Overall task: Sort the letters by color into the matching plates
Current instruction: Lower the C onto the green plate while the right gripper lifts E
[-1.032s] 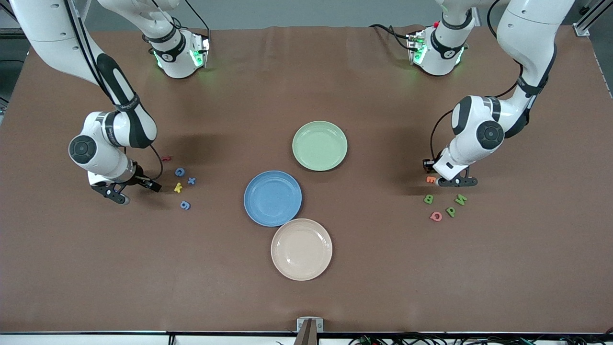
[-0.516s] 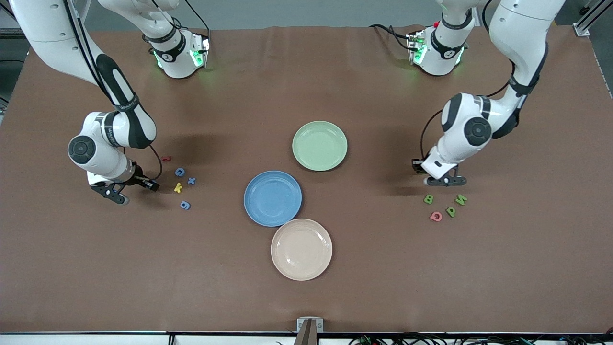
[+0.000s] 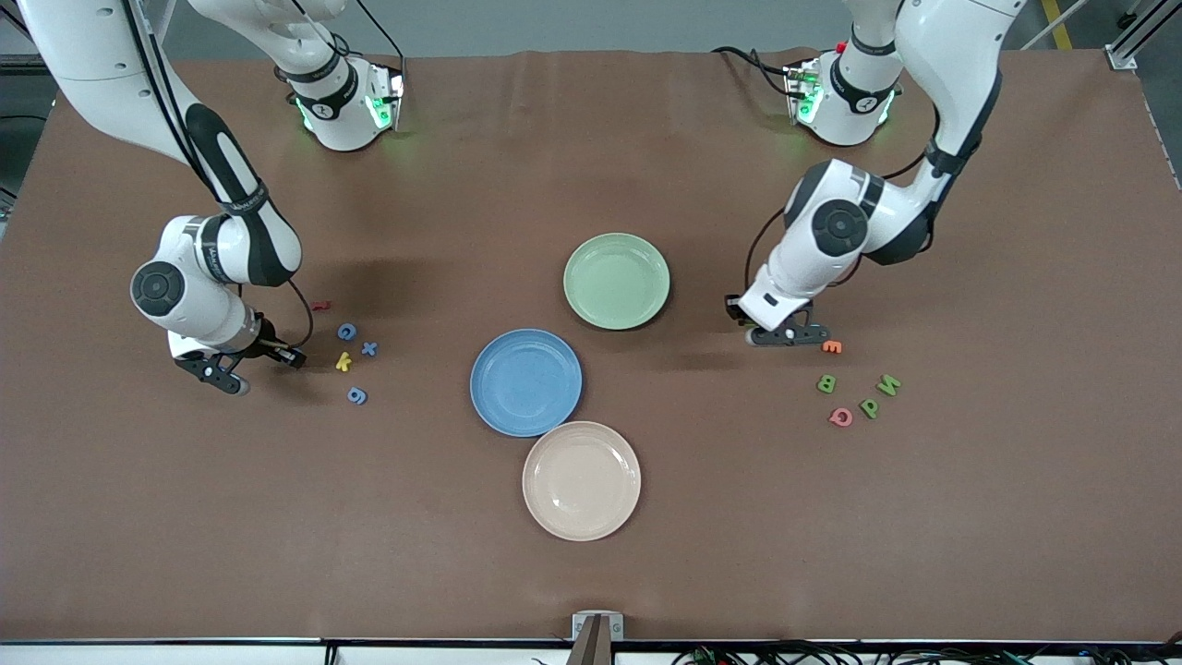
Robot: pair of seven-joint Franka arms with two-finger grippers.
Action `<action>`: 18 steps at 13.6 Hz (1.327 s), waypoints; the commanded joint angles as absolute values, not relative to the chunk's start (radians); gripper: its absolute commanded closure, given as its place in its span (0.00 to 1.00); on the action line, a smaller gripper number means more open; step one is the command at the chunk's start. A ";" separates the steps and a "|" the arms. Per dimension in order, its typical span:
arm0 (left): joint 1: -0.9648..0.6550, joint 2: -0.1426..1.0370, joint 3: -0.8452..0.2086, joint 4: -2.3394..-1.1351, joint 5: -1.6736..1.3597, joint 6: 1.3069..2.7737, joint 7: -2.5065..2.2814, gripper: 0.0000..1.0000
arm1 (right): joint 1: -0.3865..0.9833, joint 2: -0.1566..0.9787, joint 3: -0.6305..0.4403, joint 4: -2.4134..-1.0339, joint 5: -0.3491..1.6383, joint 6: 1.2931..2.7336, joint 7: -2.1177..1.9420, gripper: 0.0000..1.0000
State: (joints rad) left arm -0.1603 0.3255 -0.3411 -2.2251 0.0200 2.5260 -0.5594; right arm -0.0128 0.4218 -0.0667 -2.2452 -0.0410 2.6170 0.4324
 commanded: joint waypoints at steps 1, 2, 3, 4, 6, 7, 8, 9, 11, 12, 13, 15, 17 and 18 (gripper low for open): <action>-0.207 0.318 -0.337 -2.171 0.035 2.451 -0.650 1.00 | -0.026 0.431 -0.063 -2.249 -0.055 2.614 0.426 0.55; -0.237 0.325 -0.337 -2.154 0.035 2.436 -0.688 1.00 | -0.026 0.431 -0.063 -2.249 -0.055 2.612 0.426 0.59; -0.262 0.333 -0.337 -2.137 0.035 2.428 -0.725 1.00 | -0.026 0.431 -0.063 -2.249 -0.055 2.611 0.426 0.66; -0.277 0.334 -0.337 -2.132 0.035 2.427 -0.751 1.00 | -0.025 0.431 -0.063 -2.247 -0.055 2.609 0.426 0.77; -0.317 0.341 -0.337 -2.128 0.035 2.427 -0.828 1.00 | -0.025 0.428 -0.063 -2.246 -0.055 2.606 0.425 0.87; -0.342 0.341 -0.337 -2.128 0.035 2.427 -0.868 1.00 | -0.025 0.428 -0.063 -2.246 -0.055 2.603 0.423 0.92; -0.368 0.342 -0.337 -2.128 0.035 2.427 -0.891 1.00 | -0.025 0.428 -0.063 -2.244 -0.055 2.603 0.420 0.95; -0.391 0.354 -0.337 -2.126 0.035 2.427 -0.922 1.00 | -0.025 0.426 -0.063 -2.241 -0.055 2.602 0.405 0.96; -0.420 0.379 -0.337 -2.126 0.035 2.433 -0.963 0.99 | -0.028 0.422 -0.063 -2.227 -0.055 2.586 0.379 0.97; -0.435 0.390 -0.337 -2.126 0.035 2.437 -0.980 0.99 | -0.028 0.416 -0.063 -2.220 -0.055 2.573 0.376 0.98; -0.451 0.399 -0.337 -2.123 0.035 2.441 -0.997 0.99 | -0.028 0.411 -0.063 -2.204 -0.055 2.544 0.377 0.98; -0.471 0.432 -0.336 -2.099 0.035 2.447 -1.034 0.98 | -0.028 0.394 -0.063 -2.168 -0.054 2.453 0.387 0.98; -0.495 0.474 -0.336 -2.054 0.035 2.447 -1.067 0.97 | -0.022 0.367 -0.058 -2.154 -0.042 2.405 0.399 0.99; -0.500 0.495 -0.336 -2.031 0.035 2.447 -1.081 0.96 | -0.018 0.361 -0.054 -2.155 -0.038 2.401 0.406 0.99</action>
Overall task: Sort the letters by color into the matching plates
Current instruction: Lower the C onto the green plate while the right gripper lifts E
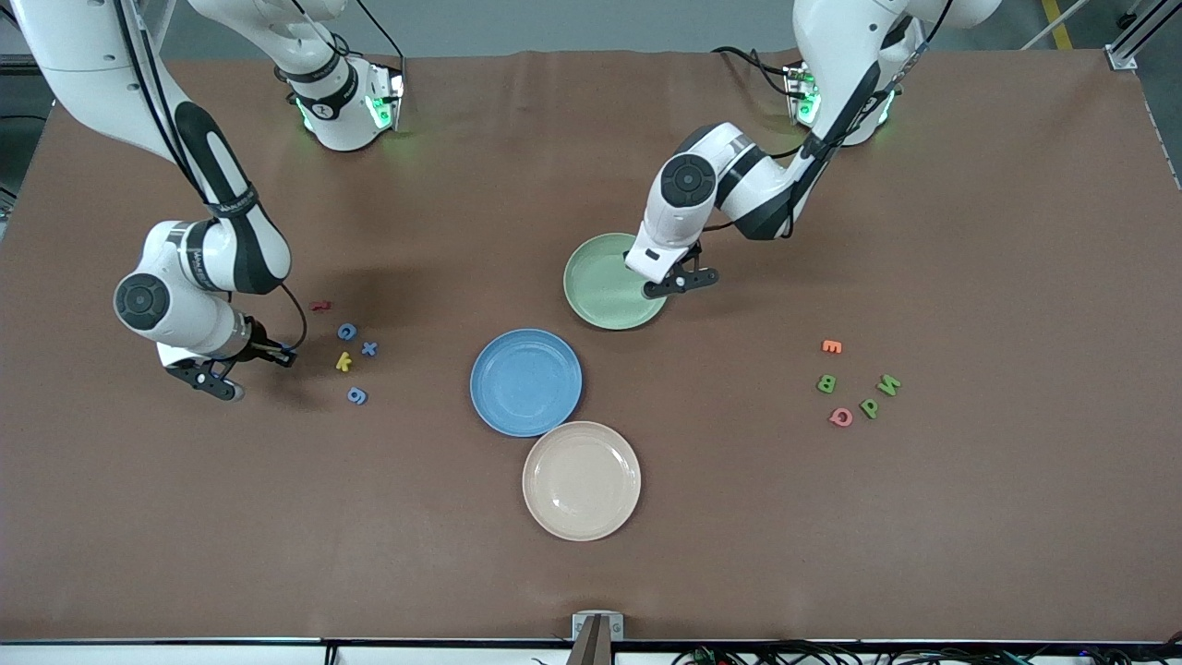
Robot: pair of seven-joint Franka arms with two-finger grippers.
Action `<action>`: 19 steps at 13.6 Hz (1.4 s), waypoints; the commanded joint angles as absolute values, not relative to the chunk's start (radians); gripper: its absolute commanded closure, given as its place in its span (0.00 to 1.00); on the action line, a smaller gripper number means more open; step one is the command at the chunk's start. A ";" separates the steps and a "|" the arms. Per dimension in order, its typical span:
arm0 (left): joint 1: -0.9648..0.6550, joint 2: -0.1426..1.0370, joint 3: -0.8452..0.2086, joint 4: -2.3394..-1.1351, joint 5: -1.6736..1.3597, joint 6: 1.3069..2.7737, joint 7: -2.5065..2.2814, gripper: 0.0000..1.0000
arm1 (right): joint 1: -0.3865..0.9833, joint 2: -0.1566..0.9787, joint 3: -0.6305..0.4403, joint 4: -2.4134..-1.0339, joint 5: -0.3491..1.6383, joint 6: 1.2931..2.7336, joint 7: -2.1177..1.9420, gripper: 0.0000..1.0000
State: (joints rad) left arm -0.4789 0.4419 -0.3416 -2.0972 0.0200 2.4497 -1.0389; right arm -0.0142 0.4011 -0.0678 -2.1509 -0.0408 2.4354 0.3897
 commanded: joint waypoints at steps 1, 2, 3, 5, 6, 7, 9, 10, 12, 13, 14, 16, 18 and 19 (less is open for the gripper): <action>-0.502 0.514 -0.336 -2.008 0.035 2.447 -1.098 0.88 | -0.011 0.354 -0.049 -2.155 -0.034 2.401 0.431 0.99; -0.502 0.529 -0.336 -1.993 0.037 2.447 -1.115 0.72 | 0.011 0.345 -0.035 -2.155 -0.028 2.401 0.480 0.99; -0.500 0.535 -0.336 -1.980 0.035 2.445 -1.124 0.51 | 0.035 0.339 -0.028 -2.155 -0.025 2.396 0.538 0.99; -0.499 0.532 -0.331 -1.973 0.044 2.444 -1.131 0.00 | 0.095 0.330 -0.008 -2.155 -0.023 2.396 0.651 1.00; -0.489 0.526 -0.330 -1.962 0.046 2.438 -1.128 0.00 | 0.122 0.327 0.004 -2.154 -0.018 2.404 0.690 1.00; -0.483 0.520 -0.327 -1.950 0.046 2.427 -1.124 0.00 | 0.145 0.325 0.029 -2.142 0.024 2.410 0.731 1.00; -0.480 0.503 -0.292 -1.886 0.048 2.355 -1.121 0.00 | 0.198 0.331 0.052 -2.105 0.130 2.416 0.773 1.00; -0.482 0.505 -0.264 -1.817 0.051 2.267 -1.118 0.00 | 0.242 0.333 0.052 -2.086 0.155 2.428 0.814 1.00; -0.479 0.512 -0.224 -1.686 0.127 2.092 -1.100 0.00 | 0.308 0.348 0.051 -2.040 0.156 2.451 0.932 1.00; -0.457 0.512 -0.218 -1.666 0.159 2.062 -1.077 0.00 | 0.340 0.382 0.051 -2.001 0.156 2.450 0.986 1.00; -0.418 0.509 -0.218 -1.664 0.173 2.060 -1.036 0.00 | 0.369 0.411 0.051 -1.961 0.153 2.448 1.039 1.00; -0.336 0.506 -0.218 -1.666 0.173 2.060 -0.903 0.00 | 0.408 0.480 0.049 -1.875 0.144 2.442 1.132 1.00; -0.272 0.506 -0.219 -1.666 0.173 2.060 -0.786 0.00 | 0.452 0.556 0.043 -1.788 0.127 2.438 1.219 1.00; -0.250 0.506 -0.218 -1.666 0.173 2.060 -0.758 0.00 | 0.472 0.601 0.038 -1.743 0.105 2.436 1.270 1.00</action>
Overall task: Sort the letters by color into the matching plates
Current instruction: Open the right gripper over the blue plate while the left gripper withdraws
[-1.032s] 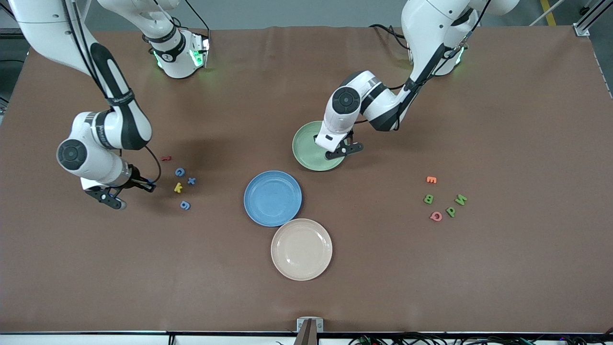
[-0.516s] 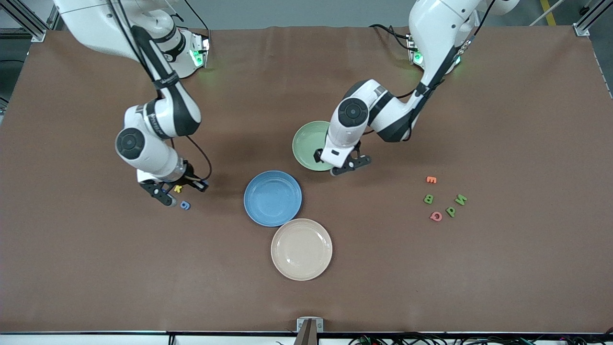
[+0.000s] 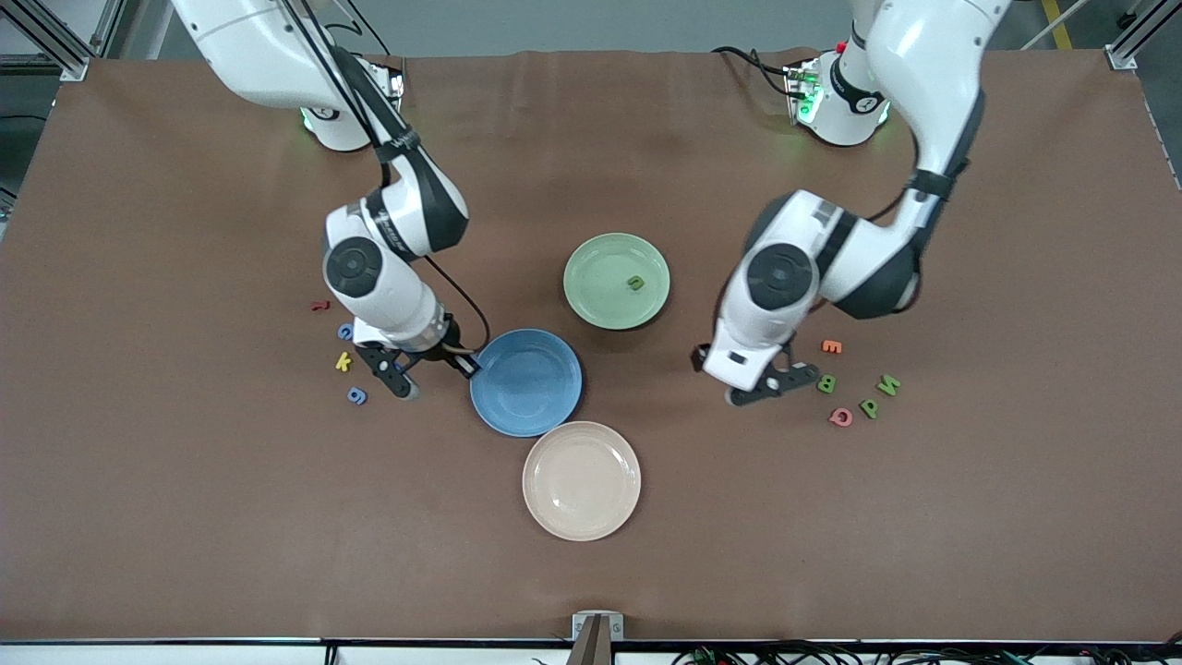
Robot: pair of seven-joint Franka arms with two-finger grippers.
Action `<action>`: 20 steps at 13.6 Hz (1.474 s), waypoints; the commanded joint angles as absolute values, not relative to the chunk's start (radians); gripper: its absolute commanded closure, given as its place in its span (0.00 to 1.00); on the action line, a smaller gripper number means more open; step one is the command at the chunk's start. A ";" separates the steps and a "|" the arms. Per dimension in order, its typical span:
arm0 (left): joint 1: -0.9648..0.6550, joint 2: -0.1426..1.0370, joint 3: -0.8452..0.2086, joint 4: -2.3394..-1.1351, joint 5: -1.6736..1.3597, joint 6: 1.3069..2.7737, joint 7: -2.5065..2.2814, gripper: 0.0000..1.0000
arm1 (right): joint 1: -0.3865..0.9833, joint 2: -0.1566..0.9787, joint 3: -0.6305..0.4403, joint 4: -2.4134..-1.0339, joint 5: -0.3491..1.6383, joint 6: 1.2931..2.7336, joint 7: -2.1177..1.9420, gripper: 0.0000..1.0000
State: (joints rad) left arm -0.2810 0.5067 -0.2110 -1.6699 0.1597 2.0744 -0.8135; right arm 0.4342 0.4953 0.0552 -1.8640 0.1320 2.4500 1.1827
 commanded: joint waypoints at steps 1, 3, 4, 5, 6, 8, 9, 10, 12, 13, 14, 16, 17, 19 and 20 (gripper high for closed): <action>-0.232 0.506 -0.218 -1.667 0.175 2.060 -0.743 0.00 | 0.480 0.636 0.037 -1.705 0.071 2.434 1.313 1.00; -0.201 0.505 -0.216 -1.674 0.196 2.060 -0.634 0.00 | 0.483 0.685 0.037 -1.642 -0.006 2.395 1.379 1.00; -0.180 0.503 -0.218 -1.681 0.234 2.060 -0.552 0.01 | 0.482 0.701 0.038 -1.623 -0.018 2.376 1.387 1.00; -0.157 0.493 -0.219 -1.696 0.248 2.062 -0.488 0.02 | 0.480 0.706 0.037 -1.620 -0.018 2.375 1.387 1.00; -0.144 0.486 -0.219 -1.709 0.249 2.066 -0.442 0.03 | 0.479 0.712 0.037 -1.617 -0.020 2.375 1.388 1.00; -0.115 0.474 -0.219 -1.739 0.249 2.078 -0.344 0.05 | 0.473 0.722 0.037 -1.611 -0.018 2.376 1.387 0.93; -0.092 0.462 -0.225 -1.767 0.250 2.100 -0.292 0.06 | 0.469 0.732 0.037 -1.605 -0.017 2.376 1.388 0.82; -0.077 0.448 -0.229 -1.805 0.250 2.135 -0.246 0.07 | 0.468 0.738 0.038 -1.595 -0.014 2.375 1.388 0.44; -0.046 0.423 -0.229 -1.877 0.250 2.222 -0.177 0.10 | 0.472 0.738 0.038 -1.591 -0.012 2.372 1.387 0.00; -0.022 0.422 -0.230 -1.905 0.249 2.265 -0.134 0.12 | 0.472 0.736 0.038 -1.574 -0.005 2.358 1.387 0.00; -0.012 0.422 -0.230 -1.922 0.249 2.290 -0.112 0.15 | 0.472 0.736 0.038 -1.540 0.000 2.318 1.385 0.00; -0.011 0.428 -0.230 -1.942 0.249 2.321 -0.106 0.20 | 0.465 0.735 0.038 -1.462 -0.012 2.199 1.368 0.00; -0.008 0.431 -0.230 -1.956 0.249 2.345 -0.085 0.20 | 0.459 0.732 0.038 -1.433 -0.012 2.148 1.318 0.00; 0.024 0.439 -0.235 -1.973 0.245 2.378 -0.028 0.22 | 0.421 0.719 0.040 -1.419 -0.009 2.085 1.165 0.00; 0.026 0.440 -0.236 -1.976 0.244 2.384 -0.012 0.24 | 0.390 0.698 0.040 -1.420 -0.009 2.048 1.072 0.00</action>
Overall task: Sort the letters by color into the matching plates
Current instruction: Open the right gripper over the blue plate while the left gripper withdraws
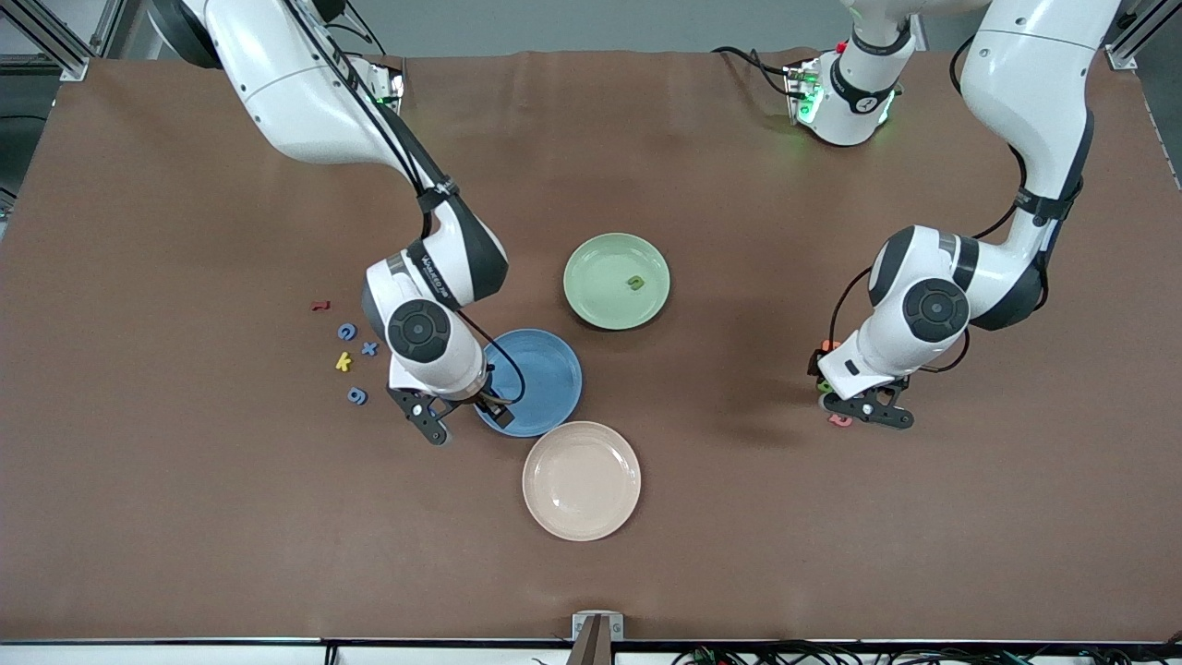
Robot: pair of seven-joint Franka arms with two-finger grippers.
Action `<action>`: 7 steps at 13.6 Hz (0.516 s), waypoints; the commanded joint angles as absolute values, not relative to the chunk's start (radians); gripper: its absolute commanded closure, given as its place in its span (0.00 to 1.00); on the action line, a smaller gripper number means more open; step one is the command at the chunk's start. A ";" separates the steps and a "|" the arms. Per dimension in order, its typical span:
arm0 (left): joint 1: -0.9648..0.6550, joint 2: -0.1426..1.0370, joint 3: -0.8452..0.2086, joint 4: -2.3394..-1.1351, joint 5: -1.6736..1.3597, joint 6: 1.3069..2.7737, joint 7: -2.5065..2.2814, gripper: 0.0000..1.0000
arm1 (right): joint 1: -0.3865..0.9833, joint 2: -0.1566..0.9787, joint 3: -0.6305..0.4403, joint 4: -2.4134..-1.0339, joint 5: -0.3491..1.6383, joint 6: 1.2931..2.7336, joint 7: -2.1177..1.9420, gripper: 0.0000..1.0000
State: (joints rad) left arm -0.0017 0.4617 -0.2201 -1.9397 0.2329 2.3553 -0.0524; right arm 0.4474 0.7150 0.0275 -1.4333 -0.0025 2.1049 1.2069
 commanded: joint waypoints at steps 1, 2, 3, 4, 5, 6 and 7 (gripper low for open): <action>0.026 0.443 -0.236 -1.980 0.244 2.388 -0.009 0.25 | 0.370 0.678 0.040 -1.420 -0.008 1.993 0.981 0.00; 0.026 0.448 -0.236 -1.983 0.244 2.396 -0.009 0.27 | 0.342 0.657 0.040 -1.425 -0.009 1.944 0.898 0.00; 0.026 0.452 -0.236 -1.985 0.244 2.404 -0.009 0.29 | 0.315 0.629 0.038 -1.431 -0.011 1.910 0.811 0.00; 0.026 0.457 -0.236 -1.986 0.244 2.404 -0.009 0.33 | 0.287 0.602 0.038 -1.431 -0.012 1.858 0.728 0.00; 0.026 0.463 -0.236 -1.988 0.244 2.404 -0.008 0.36 | 0.263 0.574 0.038 -1.433 -0.014 1.820 0.657 0.00; 0.026 0.468 -0.236 -1.988 0.244 2.404 -0.008 0.37 | 0.236 0.543 0.037 -1.433 -0.018 1.771 0.578 0.00; 0.026 0.469 -0.236 -1.988 0.244 2.404 -0.008 0.38 | 0.206 0.511 0.037 -1.436 -0.031 1.726 0.507 0.00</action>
